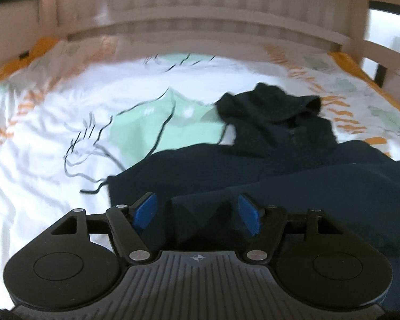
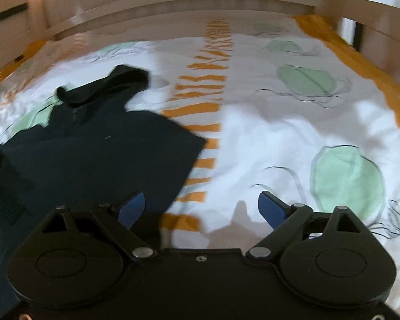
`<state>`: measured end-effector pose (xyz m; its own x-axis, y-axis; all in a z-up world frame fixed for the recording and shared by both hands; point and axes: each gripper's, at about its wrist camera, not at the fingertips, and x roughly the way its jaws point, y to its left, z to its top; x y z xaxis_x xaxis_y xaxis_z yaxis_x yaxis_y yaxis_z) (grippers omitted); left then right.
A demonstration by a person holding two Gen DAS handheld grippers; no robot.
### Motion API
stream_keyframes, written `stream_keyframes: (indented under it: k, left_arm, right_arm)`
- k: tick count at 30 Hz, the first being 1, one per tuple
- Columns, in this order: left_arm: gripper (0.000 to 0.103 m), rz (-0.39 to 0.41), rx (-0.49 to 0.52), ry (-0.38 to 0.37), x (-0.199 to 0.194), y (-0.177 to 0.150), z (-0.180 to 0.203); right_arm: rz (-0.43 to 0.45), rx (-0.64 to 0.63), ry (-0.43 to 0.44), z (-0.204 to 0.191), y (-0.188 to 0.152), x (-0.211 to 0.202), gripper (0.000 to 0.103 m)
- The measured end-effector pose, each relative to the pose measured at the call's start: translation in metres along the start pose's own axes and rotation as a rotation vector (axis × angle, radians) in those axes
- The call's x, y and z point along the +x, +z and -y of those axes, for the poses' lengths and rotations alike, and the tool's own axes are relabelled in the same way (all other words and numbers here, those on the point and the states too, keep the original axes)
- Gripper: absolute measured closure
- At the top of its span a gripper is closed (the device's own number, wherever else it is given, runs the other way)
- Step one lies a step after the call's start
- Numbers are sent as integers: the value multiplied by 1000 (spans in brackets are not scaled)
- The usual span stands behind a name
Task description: Fold large clothes
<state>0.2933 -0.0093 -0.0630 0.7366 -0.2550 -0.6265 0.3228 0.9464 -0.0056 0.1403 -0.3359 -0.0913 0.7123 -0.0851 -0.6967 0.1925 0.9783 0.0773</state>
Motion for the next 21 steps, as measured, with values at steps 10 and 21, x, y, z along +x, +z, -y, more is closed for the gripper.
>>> stream_keyframes:
  k: [10,21]
  left_arm:
    - [24,-116,-53,-22,26,-28,15]
    - [9,-42,-30,-20,31,-49,20]
  right_arm:
    - [-144,-95,-7,-21,-16,30,1]
    - [-103,-80,1,-19,-26,34,0]
